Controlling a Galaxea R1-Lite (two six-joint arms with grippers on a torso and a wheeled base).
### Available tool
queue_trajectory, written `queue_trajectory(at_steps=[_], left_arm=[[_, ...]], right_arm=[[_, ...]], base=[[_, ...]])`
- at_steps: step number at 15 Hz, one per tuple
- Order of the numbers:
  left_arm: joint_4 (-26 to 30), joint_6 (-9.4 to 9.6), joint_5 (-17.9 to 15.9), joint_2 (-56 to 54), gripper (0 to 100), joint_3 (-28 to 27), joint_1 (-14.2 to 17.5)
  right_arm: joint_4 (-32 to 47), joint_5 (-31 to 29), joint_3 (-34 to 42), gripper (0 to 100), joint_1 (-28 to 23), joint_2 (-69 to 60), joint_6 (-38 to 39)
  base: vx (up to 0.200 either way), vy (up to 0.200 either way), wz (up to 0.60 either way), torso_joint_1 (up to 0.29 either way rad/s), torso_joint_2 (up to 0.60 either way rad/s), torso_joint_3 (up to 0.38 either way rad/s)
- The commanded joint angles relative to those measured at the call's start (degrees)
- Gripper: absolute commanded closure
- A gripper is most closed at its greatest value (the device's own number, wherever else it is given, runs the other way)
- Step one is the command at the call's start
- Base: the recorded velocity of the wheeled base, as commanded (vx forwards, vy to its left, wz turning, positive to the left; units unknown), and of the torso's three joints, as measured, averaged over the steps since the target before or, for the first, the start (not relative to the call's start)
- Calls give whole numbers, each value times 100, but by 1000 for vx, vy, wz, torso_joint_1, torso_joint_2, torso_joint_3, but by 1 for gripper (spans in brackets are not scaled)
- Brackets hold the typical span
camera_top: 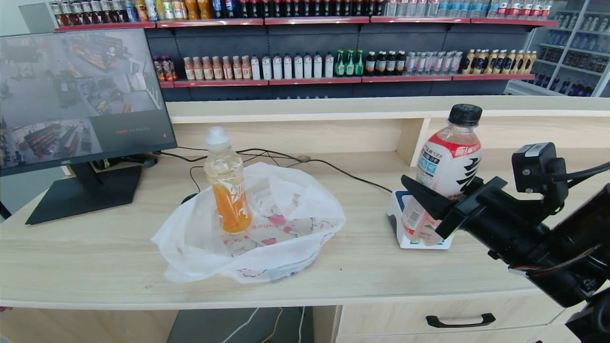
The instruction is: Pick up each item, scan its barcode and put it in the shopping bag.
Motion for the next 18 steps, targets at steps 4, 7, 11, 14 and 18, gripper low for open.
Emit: queue_trajectory(at_steps=[4,7,11,14,18], left_arm=[[0,8,1,-2,0,0,0],[0,8,1,-2,0,0,0],[0,8,1,-2,0,0,0],[0,16,1,-2,0,0,0],[0,8,1,-2,0,0,0]], right_arm=[[-6,1,24,100,13,-28,1],[-6,1,-20,100,92,-28,-8],[-6,1,-345,100,338,25,-34],[-6,1,-635,100,461,262,-34],[-6,-43,-1320,100,971,816,-16]], base=[[0,100,0,2,0,1],[0,0,0,0,0,0],[0,0,0,0,0,0],[0,0,0,0,0,0],[0,0,0,0,0,0]])
